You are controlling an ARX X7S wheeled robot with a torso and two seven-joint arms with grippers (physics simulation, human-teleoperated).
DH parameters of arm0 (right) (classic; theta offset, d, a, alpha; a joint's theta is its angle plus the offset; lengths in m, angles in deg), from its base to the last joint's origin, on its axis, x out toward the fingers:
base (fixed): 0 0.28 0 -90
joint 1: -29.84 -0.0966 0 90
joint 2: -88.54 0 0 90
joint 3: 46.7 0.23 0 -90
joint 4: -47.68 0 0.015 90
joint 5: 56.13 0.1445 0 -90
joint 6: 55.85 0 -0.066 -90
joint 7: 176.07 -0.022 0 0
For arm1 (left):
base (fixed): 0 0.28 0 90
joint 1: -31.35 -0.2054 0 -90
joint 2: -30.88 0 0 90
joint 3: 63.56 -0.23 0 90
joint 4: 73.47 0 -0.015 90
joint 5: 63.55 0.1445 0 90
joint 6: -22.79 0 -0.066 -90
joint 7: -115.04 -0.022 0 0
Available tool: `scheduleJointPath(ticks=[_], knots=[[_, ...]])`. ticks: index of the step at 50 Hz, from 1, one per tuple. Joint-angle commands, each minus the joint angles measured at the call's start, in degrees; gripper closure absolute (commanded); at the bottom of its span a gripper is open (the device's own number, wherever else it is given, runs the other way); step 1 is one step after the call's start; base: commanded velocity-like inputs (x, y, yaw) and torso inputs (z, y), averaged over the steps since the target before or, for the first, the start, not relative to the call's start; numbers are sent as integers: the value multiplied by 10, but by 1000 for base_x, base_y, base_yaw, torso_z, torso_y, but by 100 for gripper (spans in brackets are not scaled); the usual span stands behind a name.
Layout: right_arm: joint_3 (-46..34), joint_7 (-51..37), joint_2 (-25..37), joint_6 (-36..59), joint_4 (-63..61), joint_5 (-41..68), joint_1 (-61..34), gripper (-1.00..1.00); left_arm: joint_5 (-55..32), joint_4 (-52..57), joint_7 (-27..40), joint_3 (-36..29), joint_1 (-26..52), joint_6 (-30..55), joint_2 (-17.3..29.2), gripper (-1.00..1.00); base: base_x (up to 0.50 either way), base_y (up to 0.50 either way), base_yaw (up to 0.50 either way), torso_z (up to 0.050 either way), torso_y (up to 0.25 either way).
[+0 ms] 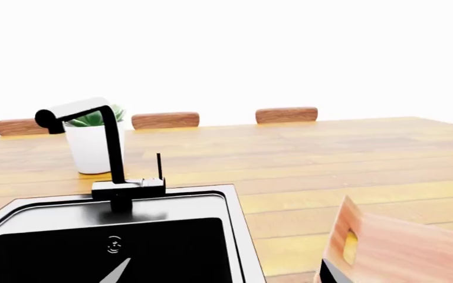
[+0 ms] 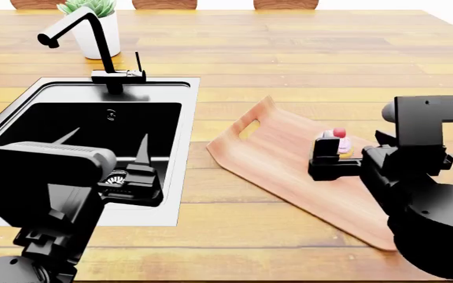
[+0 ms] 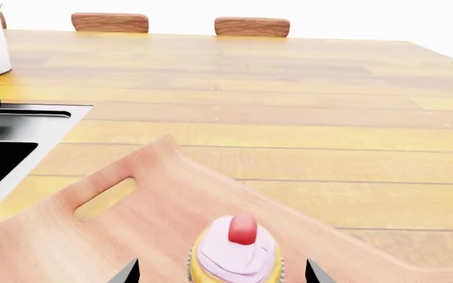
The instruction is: Move the fresh-baked cupcake off the tray onto the counter, and place the bowl used for mixing into the sink.
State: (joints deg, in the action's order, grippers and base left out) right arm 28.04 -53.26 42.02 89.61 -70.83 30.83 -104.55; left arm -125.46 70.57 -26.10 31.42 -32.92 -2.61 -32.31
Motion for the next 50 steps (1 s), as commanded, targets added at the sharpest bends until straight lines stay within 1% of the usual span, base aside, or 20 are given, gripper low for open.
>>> scheduleJointPath(ticks=[1,14,23,31,44,50], knots=[[-40,39,-26,11,81,-31,-32,-100,0,-5,5,-12,5,-2,1,-100,0,0,0,0,0],[-47,67,-28,-21,109,-92,-10,-100,-12,-10,18,-22,23,6,2,-100,0,0,0,0,1],[-58,73,-24,-21,110,-101,9,-100,13,-20,1,-34,11,-14,4,-100,0,0,0,0,0],[-64,82,-25,-21,118,-103,14,-100,15,-21,3,-39,9,-16,6,-100,0,0,0,0,0],[-80,116,-39,-37,159,-139,7,-100,19,-25,4,-44,4,-24,8,-100,0,0,0,0,0],[-84,118,-42,-32,165,-140,-2,-100,23,-27,2,-45,1,-30,11,-100,0,0,0,0,0]])
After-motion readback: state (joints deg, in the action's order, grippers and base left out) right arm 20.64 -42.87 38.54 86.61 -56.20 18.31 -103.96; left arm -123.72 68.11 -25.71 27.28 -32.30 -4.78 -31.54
